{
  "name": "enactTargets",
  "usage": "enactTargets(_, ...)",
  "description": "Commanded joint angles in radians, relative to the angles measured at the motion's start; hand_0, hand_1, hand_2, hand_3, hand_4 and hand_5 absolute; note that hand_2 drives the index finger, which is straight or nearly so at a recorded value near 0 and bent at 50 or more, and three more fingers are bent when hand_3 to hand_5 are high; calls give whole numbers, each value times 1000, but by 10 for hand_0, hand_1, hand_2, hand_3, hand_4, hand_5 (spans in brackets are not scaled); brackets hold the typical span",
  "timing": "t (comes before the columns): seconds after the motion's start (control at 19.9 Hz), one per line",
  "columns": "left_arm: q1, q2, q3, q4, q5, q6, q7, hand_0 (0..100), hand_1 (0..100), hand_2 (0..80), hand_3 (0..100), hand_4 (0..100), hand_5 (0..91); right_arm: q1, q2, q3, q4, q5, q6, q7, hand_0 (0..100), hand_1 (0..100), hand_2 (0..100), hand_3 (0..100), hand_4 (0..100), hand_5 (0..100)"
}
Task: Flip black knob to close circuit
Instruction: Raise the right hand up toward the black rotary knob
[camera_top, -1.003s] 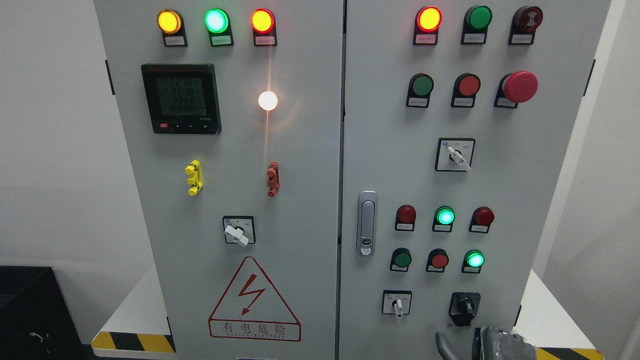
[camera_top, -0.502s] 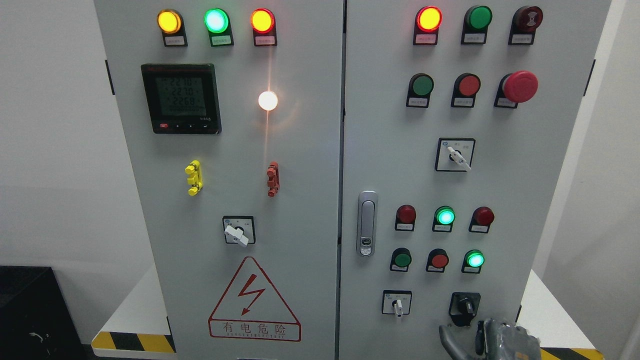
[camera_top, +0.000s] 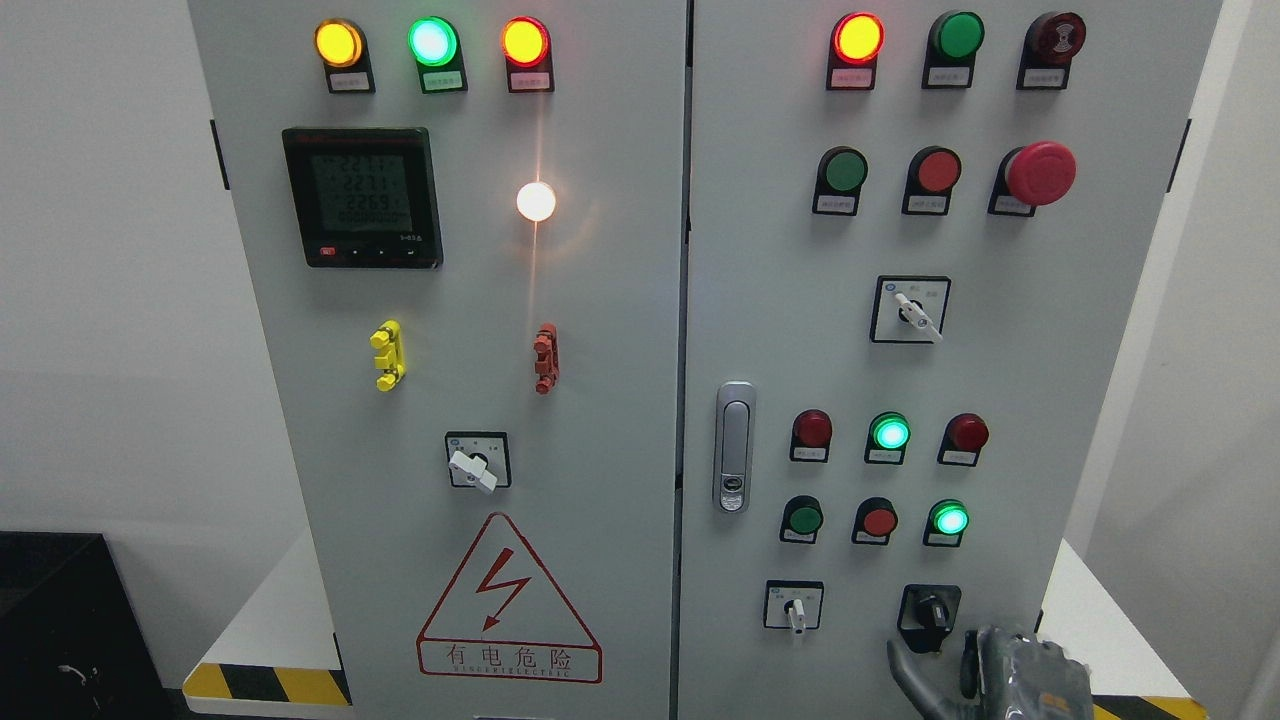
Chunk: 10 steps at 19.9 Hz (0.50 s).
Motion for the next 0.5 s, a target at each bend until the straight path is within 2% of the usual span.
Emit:
enactTargets(0.0,23,0,0,-31,-1,1,-1,120,556,0,0,0,0,-13,-13,-8,22,2,1,0,0,0,919,1000,948,980)
enactTargets(0.45,23,0,0,-31,0,1,-1,120,556,0,0,0,0,-14,-29,-31,45,14,-1,-3,0,0,916,1000,947,979)
